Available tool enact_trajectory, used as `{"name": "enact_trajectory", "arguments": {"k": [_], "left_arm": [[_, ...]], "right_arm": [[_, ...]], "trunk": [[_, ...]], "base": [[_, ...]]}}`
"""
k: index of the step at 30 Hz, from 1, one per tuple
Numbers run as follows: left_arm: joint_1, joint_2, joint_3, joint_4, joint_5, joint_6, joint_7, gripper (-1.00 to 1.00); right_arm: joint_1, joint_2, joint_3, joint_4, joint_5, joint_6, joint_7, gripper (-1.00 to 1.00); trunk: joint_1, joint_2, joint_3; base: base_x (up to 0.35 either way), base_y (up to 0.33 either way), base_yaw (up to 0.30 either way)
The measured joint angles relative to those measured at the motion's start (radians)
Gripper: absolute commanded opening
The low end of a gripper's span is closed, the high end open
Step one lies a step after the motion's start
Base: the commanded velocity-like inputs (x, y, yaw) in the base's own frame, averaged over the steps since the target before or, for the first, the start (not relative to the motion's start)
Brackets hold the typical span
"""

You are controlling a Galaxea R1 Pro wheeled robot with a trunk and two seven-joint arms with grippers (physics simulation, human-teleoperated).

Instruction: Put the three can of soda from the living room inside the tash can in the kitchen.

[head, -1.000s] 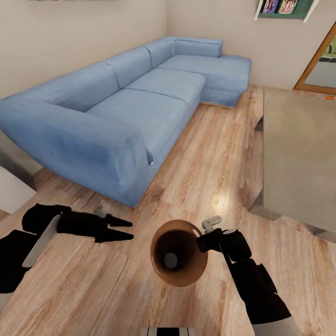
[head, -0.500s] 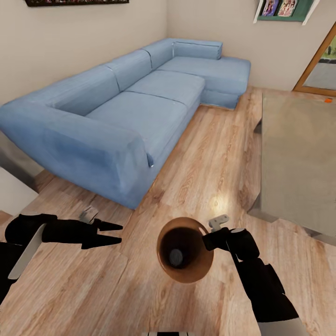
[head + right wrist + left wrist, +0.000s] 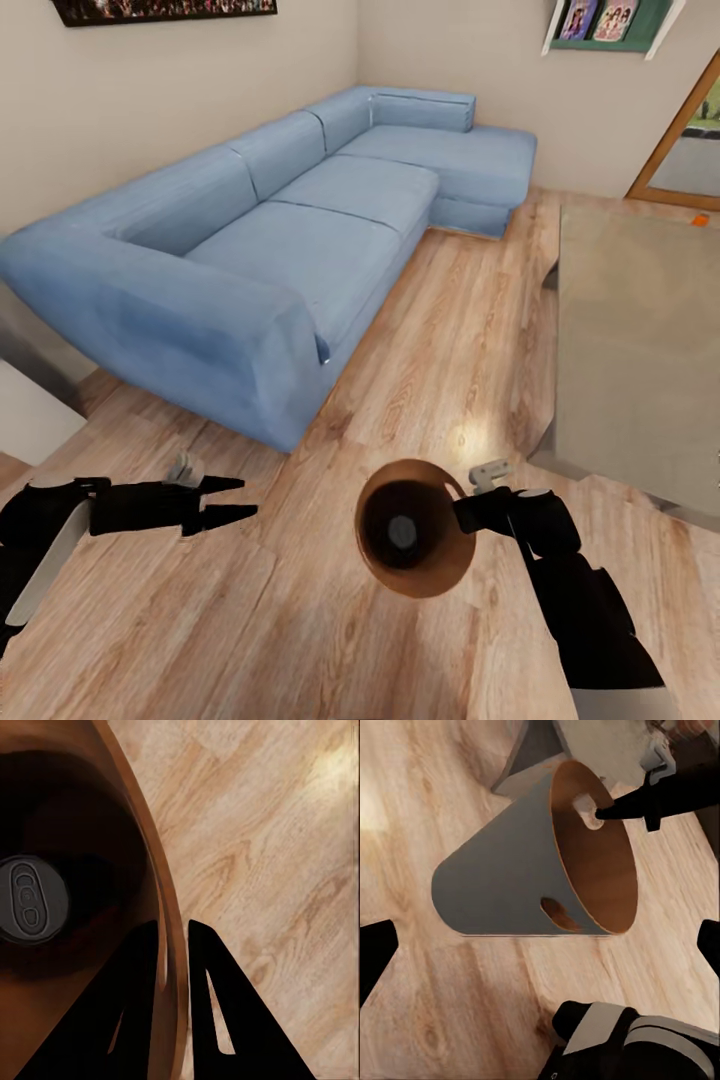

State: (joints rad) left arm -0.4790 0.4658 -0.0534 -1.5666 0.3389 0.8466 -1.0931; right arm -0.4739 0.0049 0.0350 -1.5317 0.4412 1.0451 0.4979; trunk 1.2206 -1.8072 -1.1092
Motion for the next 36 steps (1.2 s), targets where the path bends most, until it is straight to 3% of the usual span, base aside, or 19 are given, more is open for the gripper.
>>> {"name": "enact_trajectory", "arguments": {"k": [2, 3, 6, 8, 10, 13, 16, 17, 18, 19, 21, 22, 25, 29, 33, 36], "left_arm": [[0.014, -0.002, 0.003, 0.001, 0.0, -0.023, 0.098, 1.0], [0.036, -0.003, 0.004, 0.001, -0.002, -0.051, 0.202, 1.0], [0.075, -0.006, 0.004, 0.001, -0.001, -0.095, 0.34, 1.0], [0.097, -0.012, 0.004, 0.001, 0.0, -0.128, 0.399, 1.0], [0.129, -0.029, 0.004, 0.001, 0.0, -0.185, 0.488, 1.0], [0.18, -0.088, 0.002, 0.005, -0.003, -0.268, 0.678, 1.0], [0.206, -0.164, -0.003, 0.052, -0.031, -0.385, 0.952, 1.0], [0.212, -0.18, -0.004, 0.08, -0.044, -0.432, 1.03, 1.0], [0.216, -0.186, -0.005, 0.097, -0.05, -0.459, 1.066, 1.0], [0.225, -0.199, -0.005, 0.149, -0.063, -0.54, 1.146, 1.0], [0.229, -0.208, -0.006, 0.195, -0.069, -0.602, 1.19, 1.0], [0.231, -0.217, -0.006, 0.243, -0.071, -0.663, 1.22, 1.0], [0.234, -0.228, -0.006, 0.354, -0.073, -0.784, 1.255, 1.0], [0.235, -0.234, -0.007, 0.556, -0.073, -0.927, 1.271, 1.0], [0.235, -0.235, -0.008, 0.615, -0.074, -0.966, 1.269, 1.0], [0.235, -0.236, -0.012, 0.633, -0.074, -0.984, 1.263, 1.0]], "right_arm": [[0.002, -0.009, -0.006, -0.005, 0.02, -0.005, -0.002, -1.0], [0.003, -0.016, -0.015, -0.011, 0.017, -0.004, -0.002, -1.0], [0.005, -0.022, -0.044, -0.016, 0.008, -0.002, 0.0, -1.0], [0.006, -0.025, -0.056, -0.017, 0.012, -0.003, 0.002, -1.0], [0.007, -0.028, -0.067, -0.018, 0.024, -0.006, 0.03, -1.0], [0.01, -0.049, -0.099, -0.019, -0.004, 0.001, 0.101, -1.0], [0.018, -0.062, -0.132, -0.019, 0.015, -0.003, 0.129, -1.0], [0.024, -0.064, -0.146, -0.019, 0.028, -0.006, 0.132, -1.0], [0.027, -0.064, -0.154, -0.019, 0.037, -0.009, 0.132, -1.0], [0.04, -0.065, -0.179, -0.019, 0.028, -0.006, 0.139, -1.0], [0.049, -0.066, -0.199, -0.019, 0.025, -0.006, 0.142, -1.0], [0.06, -0.066, -0.217, -0.019, 0.017, -0.002, 0.148, -1.0], [0.085, -0.067, -0.245, -0.017, 0.023, -0.003, 0.15, -1.0], [0.144, -0.065, -0.26, -0.006, 0.016, -0.104, 0.142, -1.0], [0.19, -0.065, -0.27, -0.001, 0.009, -0.189, 0.137, -1.0], [0.223, -0.064, -0.317, 0.005, 0.007, -0.268, 0.136, -1.0]], "trunk": [[-0.004, 0.007, 0.003], [-0.004, 0.007, 0.003], [-0.004, 0.007, 0.003], [-0.004, 0.007, 0.003], [-0.004, 0.007, 0.003], [-0.004, 0.007, 0.003], [-0.004, 0.007, 0.003], [-0.004, 0.007, 0.003], [-0.004, 0.007, 0.003], [-0.004, 0.007, 0.003], [-0.004, 0.007, 0.003], [-0.004, 0.007, 0.003], [-0.004, 0.007, 0.003], [-0.004, 0.007, 0.003], [-0.004, 0.007, 0.003], [-0.004, 0.007, 0.003]], "base": [[0.0, 0.0, 0.0], [0.0, 0.0, 0.0], [0.0, 0.0, 0.0], [0.0, 0.0, 0.0], [0.0, 0.0, 0.0], [0.0, 0.0, 0.0], [0.0, 0.0, 0.0], [0.0, 0.0, 0.0], [0.0, 0.0, 0.0], [0.0, 0.0, 0.0], [0.0, 0.0, 0.0], [0.0, 0.0, 0.0], [0.0, 0.0, 0.0], [0.0, 0.0, 0.0], [0.0, 0.0, 0.0], [0.0, 0.0, 0.0]]}}
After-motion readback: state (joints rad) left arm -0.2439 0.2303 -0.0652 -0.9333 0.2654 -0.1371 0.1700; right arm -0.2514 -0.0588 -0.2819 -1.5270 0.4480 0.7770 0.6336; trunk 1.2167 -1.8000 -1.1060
